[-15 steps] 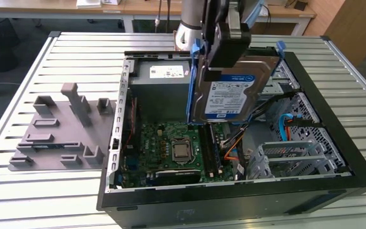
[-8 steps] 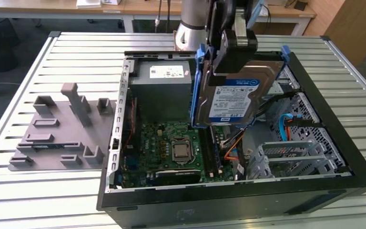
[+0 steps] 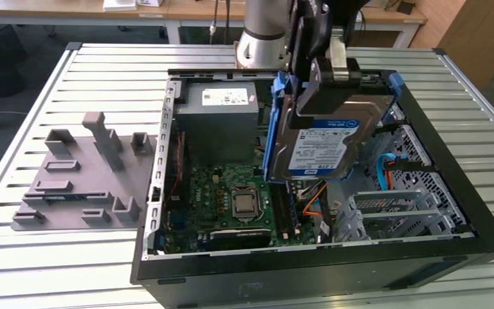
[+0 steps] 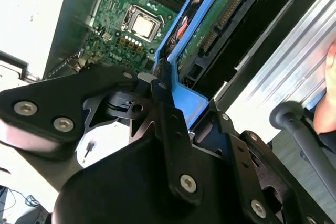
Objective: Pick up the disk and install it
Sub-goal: 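Insert the disk into the insertion slot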
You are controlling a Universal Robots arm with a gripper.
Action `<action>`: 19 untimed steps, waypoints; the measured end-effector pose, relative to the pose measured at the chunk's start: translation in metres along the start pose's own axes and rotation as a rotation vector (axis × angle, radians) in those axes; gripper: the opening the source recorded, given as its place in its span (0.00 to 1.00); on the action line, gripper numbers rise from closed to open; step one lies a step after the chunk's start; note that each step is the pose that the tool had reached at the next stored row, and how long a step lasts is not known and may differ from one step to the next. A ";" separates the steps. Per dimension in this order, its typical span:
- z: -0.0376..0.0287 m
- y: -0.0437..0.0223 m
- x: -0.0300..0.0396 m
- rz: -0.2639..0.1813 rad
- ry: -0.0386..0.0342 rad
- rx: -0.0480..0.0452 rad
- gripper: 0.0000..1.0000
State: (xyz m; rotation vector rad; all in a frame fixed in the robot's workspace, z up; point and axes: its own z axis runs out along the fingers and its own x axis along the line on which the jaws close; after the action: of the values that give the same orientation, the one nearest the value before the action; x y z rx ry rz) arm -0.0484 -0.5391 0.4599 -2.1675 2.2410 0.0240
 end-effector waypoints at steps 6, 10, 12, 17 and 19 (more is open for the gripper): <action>0.0019 -0.0145 0.0028 0.000 0.0002 0.0000 0.36; 0.0024 -0.0155 0.0103 0.000 0.0011 0.0000 0.36; 0.0029 -0.0161 0.0144 0.000 0.0013 0.0000 0.36; 0.0042 -0.0236 0.0202 0.000 0.0022 0.0001 0.36; 0.0047 -0.0288 0.0208 0.000 0.0029 0.0001 0.36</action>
State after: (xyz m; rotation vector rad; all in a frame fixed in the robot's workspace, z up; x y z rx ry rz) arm -0.0203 -0.5607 0.4547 -2.1689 2.2425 0.0208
